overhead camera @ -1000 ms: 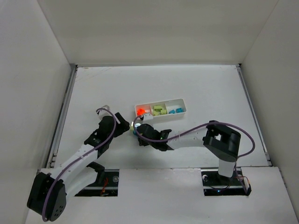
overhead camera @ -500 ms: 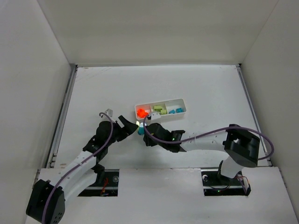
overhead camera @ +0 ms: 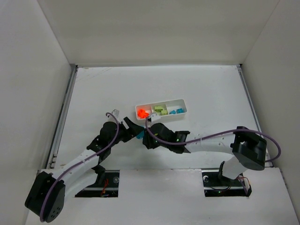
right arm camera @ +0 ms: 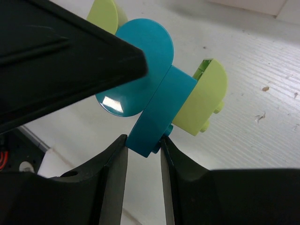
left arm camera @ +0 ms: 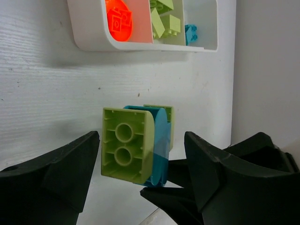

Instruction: Sort the legos into containers by color

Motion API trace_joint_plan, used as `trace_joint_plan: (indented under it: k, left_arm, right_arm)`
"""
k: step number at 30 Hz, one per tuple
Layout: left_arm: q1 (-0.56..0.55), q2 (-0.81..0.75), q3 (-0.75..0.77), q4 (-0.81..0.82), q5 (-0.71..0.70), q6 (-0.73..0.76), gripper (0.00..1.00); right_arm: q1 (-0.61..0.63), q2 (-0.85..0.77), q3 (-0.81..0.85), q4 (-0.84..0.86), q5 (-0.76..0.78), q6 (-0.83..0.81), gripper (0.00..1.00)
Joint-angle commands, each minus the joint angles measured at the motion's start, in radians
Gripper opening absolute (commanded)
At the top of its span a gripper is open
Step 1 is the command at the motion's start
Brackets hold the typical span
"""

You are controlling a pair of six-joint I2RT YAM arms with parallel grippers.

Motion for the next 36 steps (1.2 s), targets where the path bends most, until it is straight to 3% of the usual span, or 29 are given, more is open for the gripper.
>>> trace_joint_plan:
  k: [1, 9, 18, 21, 25, 30, 36]
  left_arm:
    - [-0.010, 0.016, 0.012, 0.068, 0.015, 0.011, 0.69]
    - [-0.050, 0.060, 0.029, 0.105, 0.015, 0.007, 0.60]
    - [-0.039, 0.036, 0.021, 0.114, 0.000, 0.010, 0.30]
    - [-0.036, 0.027, 0.008, 0.143, -0.012, -0.007, 0.24]
    - [-0.016, 0.010, 0.003, 0.148, -0.017, -0.022, 0.21]
    - [0.013, -0.012, 0.004, 0.148, -0.011, -0.039, 0.20]
    - [0.036, -0.067, 0.037, 0.140, -0.001, -0.055, 0.20]
  right_arm:
    - [-0.008, -0.057, -0.001, 0.073, -0.046, -0.019, 0.32]
    - [-0.017, -0.055, -0.012, 0.111, -0.083, -0.010, 0.33]
    - [-0.022, -0.064, -0.029, 0.122, -0.077, -0.002, 0.36]
    - [-0.022, -0.083, -0.046, 0.135, -0.075, 0.001, 0.46]
    - [-0.025, -0.130, -0.096, 0.168, -0.075, 0.012, 0.56]
    - [-0.040, -0.237, -0.173, 0.212, -0.086, 0.021, 0.77]
    - [-0.177, -0.360, -0.280, 0.399, -0.205, 0.087, 0.81]
